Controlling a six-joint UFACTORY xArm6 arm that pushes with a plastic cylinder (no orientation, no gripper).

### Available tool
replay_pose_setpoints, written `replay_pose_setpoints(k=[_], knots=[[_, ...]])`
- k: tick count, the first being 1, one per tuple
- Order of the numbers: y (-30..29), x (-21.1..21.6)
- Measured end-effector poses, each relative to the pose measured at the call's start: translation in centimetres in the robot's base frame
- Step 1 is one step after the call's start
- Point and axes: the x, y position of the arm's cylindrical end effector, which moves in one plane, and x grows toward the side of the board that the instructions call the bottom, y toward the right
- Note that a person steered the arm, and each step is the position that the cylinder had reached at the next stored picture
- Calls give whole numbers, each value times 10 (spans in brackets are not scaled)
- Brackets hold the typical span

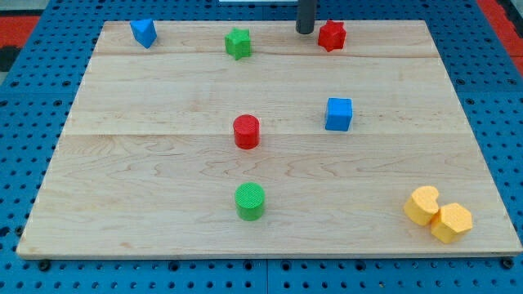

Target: Nudge red star towards top right

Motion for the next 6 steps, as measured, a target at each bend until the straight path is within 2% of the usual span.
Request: replay_pose_setpoints(k=[1, 3, 4, 5, 6], knots=[[1, 17], [66, 28], [80, 43], [44, 93], [-36, 107]])
